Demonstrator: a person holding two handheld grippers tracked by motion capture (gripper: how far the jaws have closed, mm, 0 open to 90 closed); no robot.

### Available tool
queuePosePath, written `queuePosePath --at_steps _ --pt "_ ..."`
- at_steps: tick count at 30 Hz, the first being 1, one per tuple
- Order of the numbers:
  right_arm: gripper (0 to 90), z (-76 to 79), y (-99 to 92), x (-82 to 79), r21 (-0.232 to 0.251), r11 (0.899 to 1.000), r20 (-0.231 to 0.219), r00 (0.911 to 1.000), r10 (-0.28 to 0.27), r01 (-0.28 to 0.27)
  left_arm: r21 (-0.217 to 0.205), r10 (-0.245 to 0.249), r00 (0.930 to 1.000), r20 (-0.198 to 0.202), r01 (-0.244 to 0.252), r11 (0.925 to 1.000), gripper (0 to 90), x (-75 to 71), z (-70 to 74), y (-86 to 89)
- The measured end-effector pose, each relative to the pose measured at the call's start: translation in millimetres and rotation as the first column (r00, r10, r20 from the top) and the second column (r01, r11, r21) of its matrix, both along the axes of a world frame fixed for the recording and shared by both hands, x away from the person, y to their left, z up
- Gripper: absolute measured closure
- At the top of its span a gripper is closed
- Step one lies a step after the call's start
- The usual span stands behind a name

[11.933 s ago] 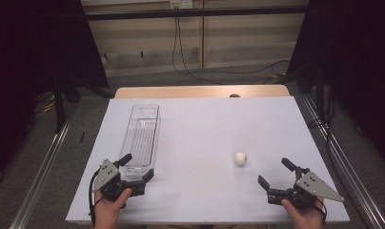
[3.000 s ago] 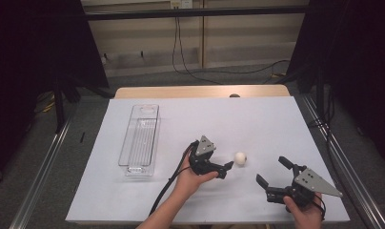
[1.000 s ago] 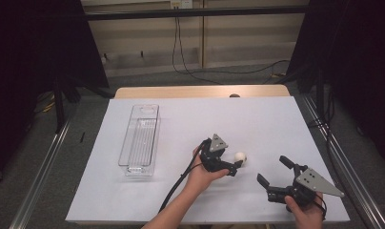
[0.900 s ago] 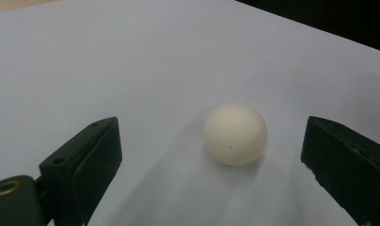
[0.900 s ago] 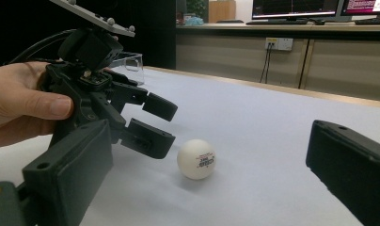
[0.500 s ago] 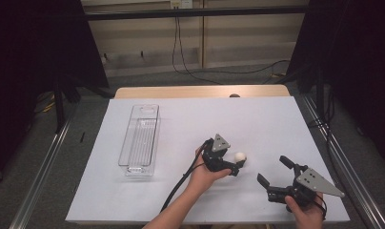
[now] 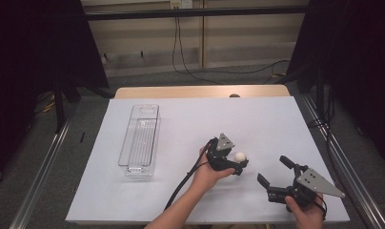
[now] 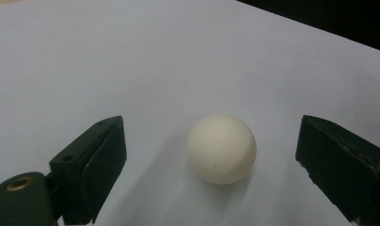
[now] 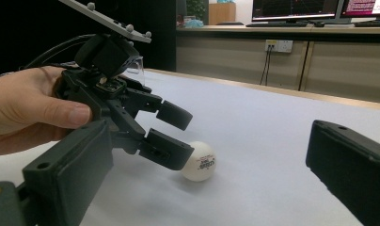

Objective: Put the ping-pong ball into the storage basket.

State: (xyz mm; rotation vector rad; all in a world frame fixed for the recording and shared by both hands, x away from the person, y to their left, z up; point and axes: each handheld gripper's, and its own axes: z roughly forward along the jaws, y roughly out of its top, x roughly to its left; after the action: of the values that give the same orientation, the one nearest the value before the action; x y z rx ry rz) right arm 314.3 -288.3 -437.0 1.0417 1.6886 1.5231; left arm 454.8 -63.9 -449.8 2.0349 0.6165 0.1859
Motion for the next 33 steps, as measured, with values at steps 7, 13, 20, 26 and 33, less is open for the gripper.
queuePosePath --at_steps 7,13,20,26,33 --pt "0.6 0.4 -0.5 -0.2 0.001 1.0 0.006 0.9999 -0.01 0.01 -0.006 -0.007 1.0 -0.005 0.007 1.0 14.6 1.7 -1.3 -3.9" --pt "0.6 0.7 -0.8 -0.5 0.004 1.0 0.008 0.9999 -0.007 0.007 0.035 -0.026 0.9996 -0.01 0.027 0.999 20.3 2.6 -1.8 -7.4" --pt "0.6 0.5 -1.2 -0.4 0.007 1.0 0.011 0.9999 -0.011 0.011 0.056 -0.04 0.9989 -0.026 0.042 0.9975 27.0 5.0 -5.6 -10.5" --pt "0.6 0.4 -1.4 -0.5 0.005 1.0 0.007 1.0 -0.005 0.005 0.057 -0.042 0.9988 -0.027 0.043 0.9974 29.6 6.3 -7.5 -11.5" --pt "0.7 0.4 -1.3 -0.7 0.009 1.0 0.005 0.9999 -0.014 0.014 0.06 -0.04 0.9982 -0.043 0.043 0.9973 33.3 7.4 -7.7 -11.8"
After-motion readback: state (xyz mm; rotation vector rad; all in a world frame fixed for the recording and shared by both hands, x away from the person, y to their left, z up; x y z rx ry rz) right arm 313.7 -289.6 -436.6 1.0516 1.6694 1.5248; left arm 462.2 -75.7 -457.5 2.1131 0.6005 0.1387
